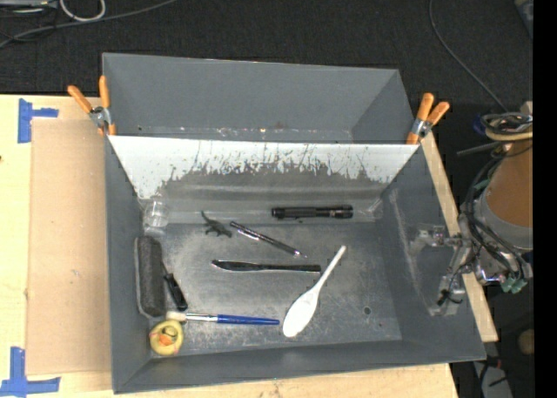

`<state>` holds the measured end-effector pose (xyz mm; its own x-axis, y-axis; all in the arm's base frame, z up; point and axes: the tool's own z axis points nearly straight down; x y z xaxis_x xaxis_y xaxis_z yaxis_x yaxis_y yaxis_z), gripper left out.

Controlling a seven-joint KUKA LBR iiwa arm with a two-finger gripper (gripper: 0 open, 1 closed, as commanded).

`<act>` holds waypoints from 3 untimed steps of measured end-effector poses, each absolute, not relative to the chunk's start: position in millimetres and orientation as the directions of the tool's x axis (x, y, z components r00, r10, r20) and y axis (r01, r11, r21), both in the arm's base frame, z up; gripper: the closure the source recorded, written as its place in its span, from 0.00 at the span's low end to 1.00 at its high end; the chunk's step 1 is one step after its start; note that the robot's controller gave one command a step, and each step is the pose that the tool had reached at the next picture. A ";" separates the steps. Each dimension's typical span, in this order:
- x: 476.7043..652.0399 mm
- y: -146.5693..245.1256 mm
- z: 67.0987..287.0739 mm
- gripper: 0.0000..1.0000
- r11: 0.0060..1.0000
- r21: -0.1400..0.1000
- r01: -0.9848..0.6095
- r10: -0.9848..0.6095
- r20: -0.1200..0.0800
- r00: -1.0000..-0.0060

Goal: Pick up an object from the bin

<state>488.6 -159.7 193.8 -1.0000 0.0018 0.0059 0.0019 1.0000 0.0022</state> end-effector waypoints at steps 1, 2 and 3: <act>490.1 -158.8 195.7 0.00 1.000 0.001 -0.002 -0.002 0.001 -1.000; 512.3 -102.8 123.3 0.00 0.983 0.002 -0.185 -0.185 0.002 -0.983; 529.4 -72.3 122.9 0.00 0.971 0.000 -0.238 -0.238 -0.004 -0.971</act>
Offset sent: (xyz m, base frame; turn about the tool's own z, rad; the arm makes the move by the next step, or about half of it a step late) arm 0.0394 0.0988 -0.1238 -0.3277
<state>529.4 -72.3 122.9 -0.9712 -0.2382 -0.0042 -0.2382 0.9712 -0.0004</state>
